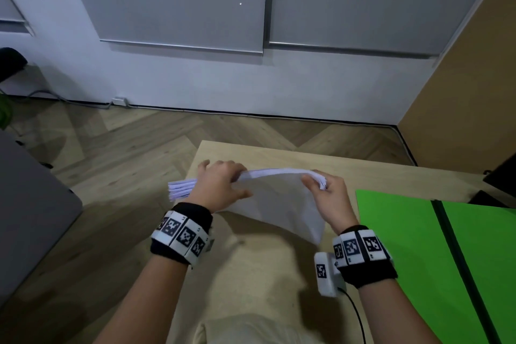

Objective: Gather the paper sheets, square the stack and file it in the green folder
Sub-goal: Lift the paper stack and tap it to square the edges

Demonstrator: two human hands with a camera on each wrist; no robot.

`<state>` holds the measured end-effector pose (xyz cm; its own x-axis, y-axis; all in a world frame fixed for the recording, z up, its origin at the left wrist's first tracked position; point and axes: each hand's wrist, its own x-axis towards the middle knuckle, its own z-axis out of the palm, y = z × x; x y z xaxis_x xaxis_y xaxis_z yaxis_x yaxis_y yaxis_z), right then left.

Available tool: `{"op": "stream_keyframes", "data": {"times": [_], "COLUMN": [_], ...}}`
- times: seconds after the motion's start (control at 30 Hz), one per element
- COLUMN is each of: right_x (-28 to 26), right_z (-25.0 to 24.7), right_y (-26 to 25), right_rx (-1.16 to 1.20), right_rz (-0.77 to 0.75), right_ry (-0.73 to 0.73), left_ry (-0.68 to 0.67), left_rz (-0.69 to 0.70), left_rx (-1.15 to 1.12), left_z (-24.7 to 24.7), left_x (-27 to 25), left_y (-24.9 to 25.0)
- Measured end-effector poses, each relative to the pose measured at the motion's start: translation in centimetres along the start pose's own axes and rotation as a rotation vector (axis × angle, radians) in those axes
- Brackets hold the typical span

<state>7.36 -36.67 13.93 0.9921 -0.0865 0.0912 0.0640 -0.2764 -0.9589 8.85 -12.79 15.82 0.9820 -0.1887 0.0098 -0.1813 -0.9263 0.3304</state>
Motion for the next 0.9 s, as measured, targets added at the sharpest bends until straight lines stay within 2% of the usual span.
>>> {"op": "stream_keyframes", "data": {"times": [0.07, 0.13, 0.23, 0.37, 0.5, 0.6, 0.67, 0.77, 0.9], "right_x": [-0.1, -0.3, -0.4, -0.3, -0.2, -0.3, -0.2, -0.5, -0.6], "right_z": [0.3, 0.4, -0.5, -3.8, -5.2, -4.1, -3.4, -2.4, -1.9], "right_y": [-2.1, -4.1, -4.8, -3.2, -3.2, -4.6, -5.3, -5.7, -3.7], "right_rx": [-0.029, -0.056, -0.104, -0.186, 0.013, 0.356, 0.512, 0.417, 0.236], "right_rz": [-0.077, -0.126, -0.123, -0.059, -0.080, -0.092, -0.107, -0.157, -0.041], "right_ry": [-0.057, -0.091, -0.112, -0.132, -0.040, 0.089, 0.098, 0.050, -0.063], "left_ry": [0.019, 0.073, 0.149, 0.160, 0.217, 0.279, 0.289, 0.246, 0.095], "left_rz": [0.091, 0.125, 0.070, -0.050, -0.087, -0.109, -0.116, -0.090, 0.066], "left_rx": [-0.107, -0.190, -0.304, -0.806, -1.034, -1.191, -1.320, -1.356, -1.213], "left_z": [-0.3, -0.6, -1.2, -2.7, -3.5, -3.2, -3.0, -2.4, -2.3], "left_x": [0.3, 0.5, 0.5, 0.2, -0.7, -0.8, -0.8, -1.1, -1.8], "left_y": [2.1, 3.5, 3.2, 0.9, 0.2, 0.4, 0.8, 1.3, 1.3]}}
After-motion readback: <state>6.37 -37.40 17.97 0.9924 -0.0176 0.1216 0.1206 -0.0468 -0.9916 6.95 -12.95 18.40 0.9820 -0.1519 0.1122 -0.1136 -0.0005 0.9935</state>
